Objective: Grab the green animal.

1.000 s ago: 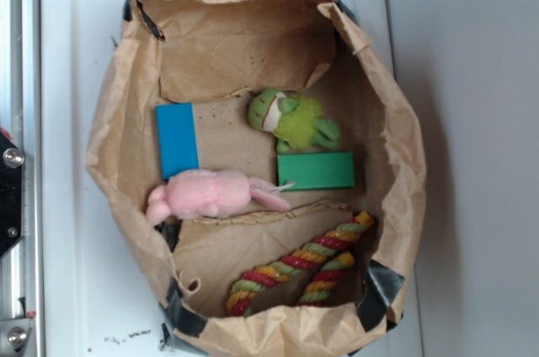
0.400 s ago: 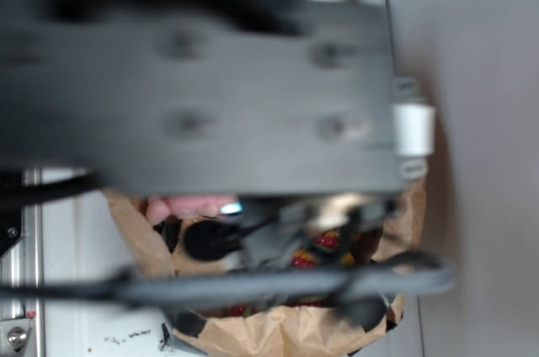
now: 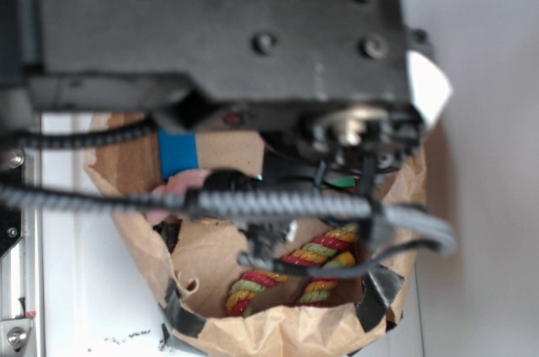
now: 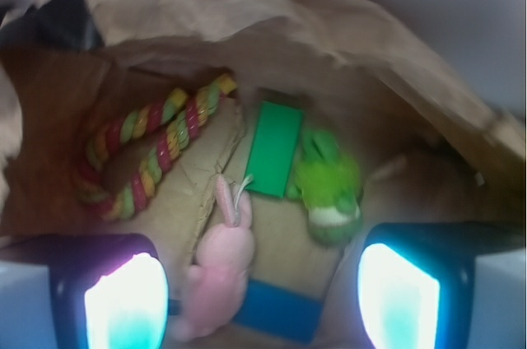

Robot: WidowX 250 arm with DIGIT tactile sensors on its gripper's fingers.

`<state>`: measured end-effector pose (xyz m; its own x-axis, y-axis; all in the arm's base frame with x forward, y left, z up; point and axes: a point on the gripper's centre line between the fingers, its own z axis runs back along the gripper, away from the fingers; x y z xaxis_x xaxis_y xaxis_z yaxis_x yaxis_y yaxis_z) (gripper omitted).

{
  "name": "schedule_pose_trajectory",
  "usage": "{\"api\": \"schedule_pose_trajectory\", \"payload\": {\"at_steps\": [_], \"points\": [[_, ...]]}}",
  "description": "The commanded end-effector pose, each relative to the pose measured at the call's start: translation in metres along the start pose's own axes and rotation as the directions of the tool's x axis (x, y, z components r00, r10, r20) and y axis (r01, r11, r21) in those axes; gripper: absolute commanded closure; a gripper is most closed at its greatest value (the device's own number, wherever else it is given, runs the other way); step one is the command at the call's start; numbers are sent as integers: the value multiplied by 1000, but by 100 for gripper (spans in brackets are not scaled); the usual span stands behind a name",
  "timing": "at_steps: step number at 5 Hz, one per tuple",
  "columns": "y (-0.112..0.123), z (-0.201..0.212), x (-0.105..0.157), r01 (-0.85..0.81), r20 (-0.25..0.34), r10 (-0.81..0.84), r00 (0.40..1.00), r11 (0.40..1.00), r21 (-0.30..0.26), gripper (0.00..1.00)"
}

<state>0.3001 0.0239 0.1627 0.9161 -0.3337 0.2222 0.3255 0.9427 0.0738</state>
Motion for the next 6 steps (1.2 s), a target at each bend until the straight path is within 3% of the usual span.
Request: {"api": "schedule_pose_trajectory", "payload": {"at_steps": [1, 2, 4, 6], "points": [[15, -25, 10, 112, 23, -114, 993, 992, 60, 0], [17, -42, 16, 145, 10, -146, 989, 987, 62, 0], [6, -65, -9, 239, -15, -239, 971, 968, 83, 0], [4, -72, -15, 242, -56, -237, 970, 965, 102, 0]]}}
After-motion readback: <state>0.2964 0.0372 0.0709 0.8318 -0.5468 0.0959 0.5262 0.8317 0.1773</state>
